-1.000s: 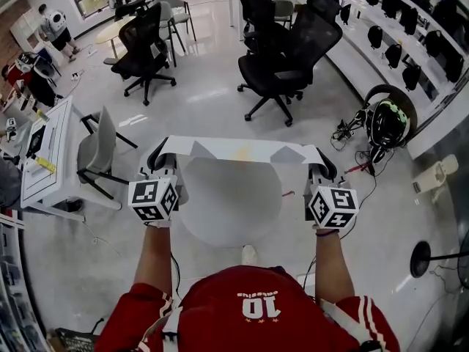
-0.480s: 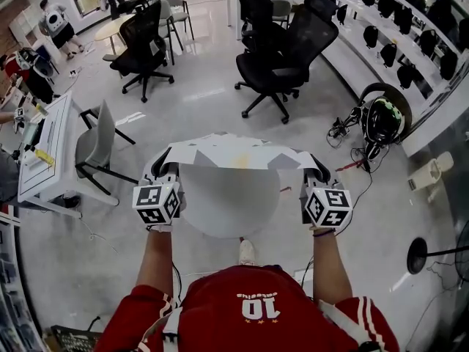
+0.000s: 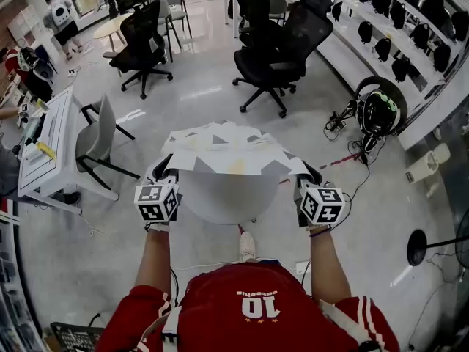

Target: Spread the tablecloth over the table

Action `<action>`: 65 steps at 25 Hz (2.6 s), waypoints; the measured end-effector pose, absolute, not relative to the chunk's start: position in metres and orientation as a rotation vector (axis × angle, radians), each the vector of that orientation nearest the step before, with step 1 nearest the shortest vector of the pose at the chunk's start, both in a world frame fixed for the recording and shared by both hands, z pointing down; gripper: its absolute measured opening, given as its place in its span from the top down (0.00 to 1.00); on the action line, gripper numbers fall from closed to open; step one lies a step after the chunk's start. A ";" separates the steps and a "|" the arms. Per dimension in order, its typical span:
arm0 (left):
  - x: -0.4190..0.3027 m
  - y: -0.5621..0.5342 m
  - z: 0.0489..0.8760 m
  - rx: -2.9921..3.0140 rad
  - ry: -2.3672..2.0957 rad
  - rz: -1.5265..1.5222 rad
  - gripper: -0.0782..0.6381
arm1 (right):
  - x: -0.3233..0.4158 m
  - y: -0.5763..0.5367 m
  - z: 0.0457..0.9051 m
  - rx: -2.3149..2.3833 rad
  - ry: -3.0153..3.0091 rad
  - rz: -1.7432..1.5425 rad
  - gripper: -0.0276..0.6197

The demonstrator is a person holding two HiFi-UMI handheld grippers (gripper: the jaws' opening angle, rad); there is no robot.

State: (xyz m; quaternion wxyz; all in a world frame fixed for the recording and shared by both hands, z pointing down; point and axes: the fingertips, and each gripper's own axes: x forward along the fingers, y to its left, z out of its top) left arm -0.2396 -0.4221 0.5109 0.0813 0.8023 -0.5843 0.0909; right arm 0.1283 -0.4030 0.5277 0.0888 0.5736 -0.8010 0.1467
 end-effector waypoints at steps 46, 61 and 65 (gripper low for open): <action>-0.293 -0.269 0.659 2.223 -1.562 0.724 0.64 | 0.148 -0.258 0.659 1.381 -2.146 0.671 0.67; -0.300 -0.267 0.679 2.169 -1.529 0.700 0.63 | 0.170 -0.248 0.686 1.429 -2.093 0.788 0.64; -0.302 -0.272 0.685 2.162 -1.519 0.710 0.62 | 0.174 -0.251 0.692 1.416 -2.086 0.788 0.64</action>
